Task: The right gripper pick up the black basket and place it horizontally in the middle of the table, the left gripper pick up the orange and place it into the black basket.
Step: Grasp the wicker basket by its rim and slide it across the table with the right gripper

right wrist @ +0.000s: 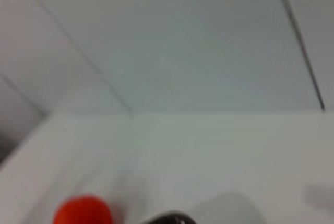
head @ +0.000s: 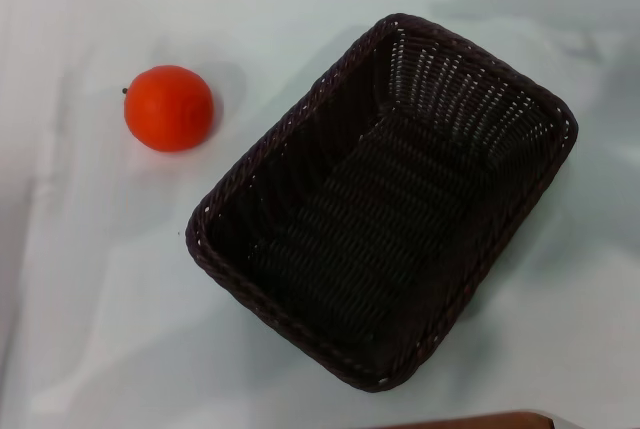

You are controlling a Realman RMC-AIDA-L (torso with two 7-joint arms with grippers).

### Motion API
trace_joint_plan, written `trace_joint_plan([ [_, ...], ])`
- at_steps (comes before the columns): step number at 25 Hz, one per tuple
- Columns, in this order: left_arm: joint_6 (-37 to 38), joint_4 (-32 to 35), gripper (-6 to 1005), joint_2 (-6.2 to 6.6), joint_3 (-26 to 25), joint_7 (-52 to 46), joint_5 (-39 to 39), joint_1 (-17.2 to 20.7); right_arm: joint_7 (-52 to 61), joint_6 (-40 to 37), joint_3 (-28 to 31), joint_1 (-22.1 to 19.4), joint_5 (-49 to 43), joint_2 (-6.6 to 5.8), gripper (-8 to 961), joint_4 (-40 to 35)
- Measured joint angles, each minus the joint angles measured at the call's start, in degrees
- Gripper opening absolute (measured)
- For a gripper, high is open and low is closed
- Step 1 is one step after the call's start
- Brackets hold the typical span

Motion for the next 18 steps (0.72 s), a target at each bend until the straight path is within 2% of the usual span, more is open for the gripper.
trace_joint_plan([
  [4, 0.09, 0.13, 801, 0.00, 0.04, -0.02, 0.00, -0.01, 3.47, 2.21, -1.73, 4.64, -8.65, -0.16, 733, -1.89],
  [9, 0.27, 0.95, 800, 0.06, -0.01, -0.04, 0.00, 0.46, 6.56, 2.61, -5.27, 8.08, -15.82, 0.24, 941, -1.78],
  [13, 0.49, 1.40, 800, 0.08, -0.01, -0.04, 0.00, 0.53, 8.12, 2.38, -10.67, 9.03, -17.95, 0.87, 945, -0.20],
  [18, 0.50, 1.42, 801, 0.09, -0.01, -0.04, 0.00, 0.60, 9.43, 0.74, -14.15, 9.44, -18.77, 1.39, 949, 2.24],
])
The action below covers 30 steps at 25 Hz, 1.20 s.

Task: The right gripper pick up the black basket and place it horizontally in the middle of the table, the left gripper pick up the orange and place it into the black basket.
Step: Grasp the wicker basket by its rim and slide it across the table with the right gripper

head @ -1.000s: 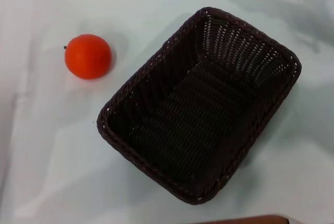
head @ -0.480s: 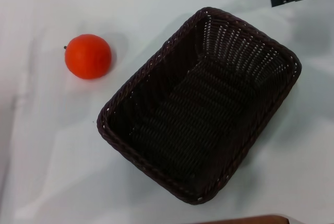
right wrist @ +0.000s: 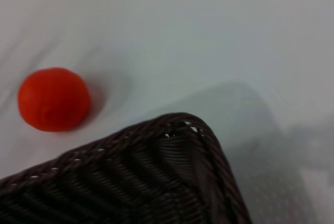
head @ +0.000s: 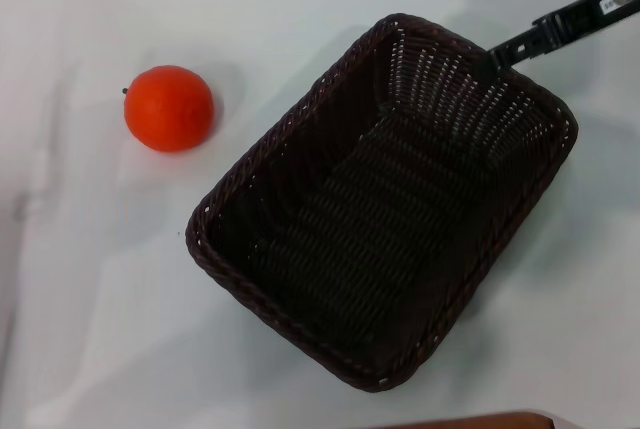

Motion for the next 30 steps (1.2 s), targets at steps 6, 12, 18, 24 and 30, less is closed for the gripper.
trace_joint_plan([
  [6, 0.07, 0.00, 801, 0.00, 0.00, 0.00, 0.00, 0.10, 3.41, -4.85, -4.68, -0.15, -5.02, 1.29, 950, 0.46],
  [12, -0.22, -0.27, 801, 0.21, 0.00, 0.00, 0.00, 0.20, 4.10, -6.34, -8.18, -0.10, -2.97, 1.57, 945, 2.02],
  [18, 0.01, -1.05, 800, 0.37, -0.08, 0.00, 0.00, 0.21, 4.37, -7.49, -8.70, -0.51, -0.61, 1.60, 794, 2.32],
  [24, -0.18, -1.25, 800, 0.35, -0.09, 0.00, 0.00, -0.08, 4.96, -8.40, -8.73, -0.79, -0.54, 1.65, 504, 3.25],
  [30, -0.29, -1.25, 801, 0.21, -0.05, 0.00, 0.00, -0.22, 5.20, -8.96, -8.63, -1.27, -0.43, 1.66, 391, 3.48],
])
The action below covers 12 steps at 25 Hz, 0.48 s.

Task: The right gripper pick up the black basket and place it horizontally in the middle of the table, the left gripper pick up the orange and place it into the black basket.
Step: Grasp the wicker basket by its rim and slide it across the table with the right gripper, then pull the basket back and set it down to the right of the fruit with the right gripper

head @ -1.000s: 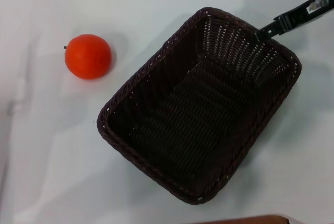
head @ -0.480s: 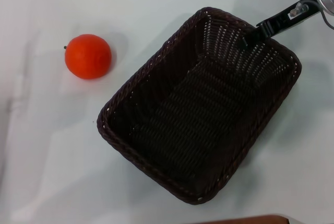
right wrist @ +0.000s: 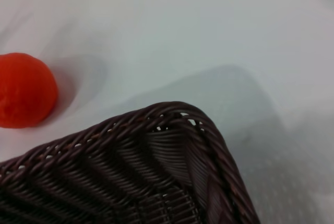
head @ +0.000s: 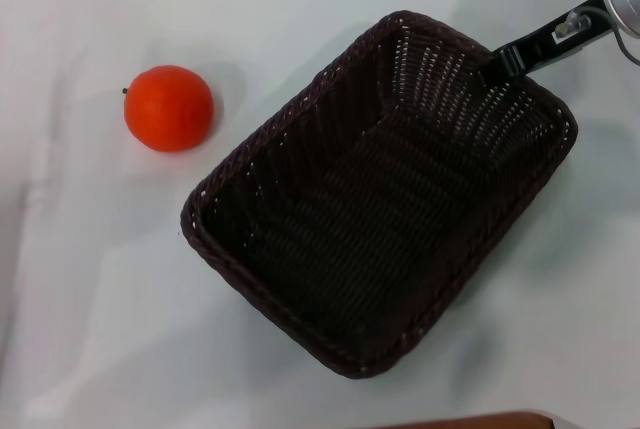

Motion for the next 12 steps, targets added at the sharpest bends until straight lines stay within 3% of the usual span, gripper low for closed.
trace_joint_plan([
  [7, -0.12, -0.82, 801, 0.07, 0.06, 0.00, 0.00, 0.05, 4.34, 1.29, 1.67, -2.30, 1.19, 0.00, 224, -3.19],
  [12, -0.21, -2.44, 801, 0.11, 0.09, 0.00, 0.00, 0.23, 11.09, 3.83, 1.68, -8.10, 5.48, 0.01, 224, -9.46],
])
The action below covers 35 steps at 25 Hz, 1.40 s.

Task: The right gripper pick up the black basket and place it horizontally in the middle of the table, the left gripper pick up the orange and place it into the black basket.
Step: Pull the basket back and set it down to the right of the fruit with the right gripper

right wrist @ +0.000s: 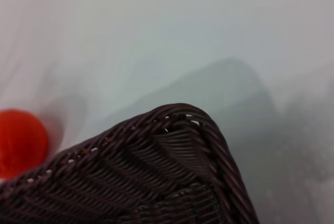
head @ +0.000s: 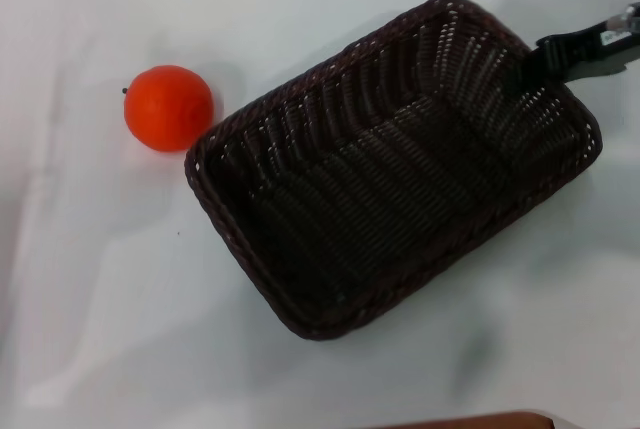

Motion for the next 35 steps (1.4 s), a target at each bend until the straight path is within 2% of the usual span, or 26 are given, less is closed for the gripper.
trace_joint_plan([
  [7, 0.48, -0.32, 801, 0.03, 0.56, 0.20, 0.51, -1.39, 4.60, -2.39, 0.73, -9.70, 9.76, 0.69, 224, -4.51],
  [13, 1.56, -0.22, 800, 0.00, 0.59, 0.19, 0.57, -2.09, 6.23, -5.89, 1.73, -14.06, 13.95, 0.92, 225, -4.03],
  [19, 2.16, -0.50, 800, 0.07, 0.59, 0.03, 0.62, -2.49, 6.78, -9.10, 0.66, -14.65, 16.30, 1.11, 264, -1.36],
  [25, 2.90, -0.45, 800, 0.04, 0.59, 0.07, 0.62, -2.52, 6.20, -11.32, -0.44, -13.82, 19.85, 0.68, 304, 2.97],
  [35, 3.26, -0.31, 800, 0.03, 0.65, 0.12, 0.65, -2.52, 5.38, -11.19, -0.73, -13.25, 23.56, 0.37, 369, 6.84],
])
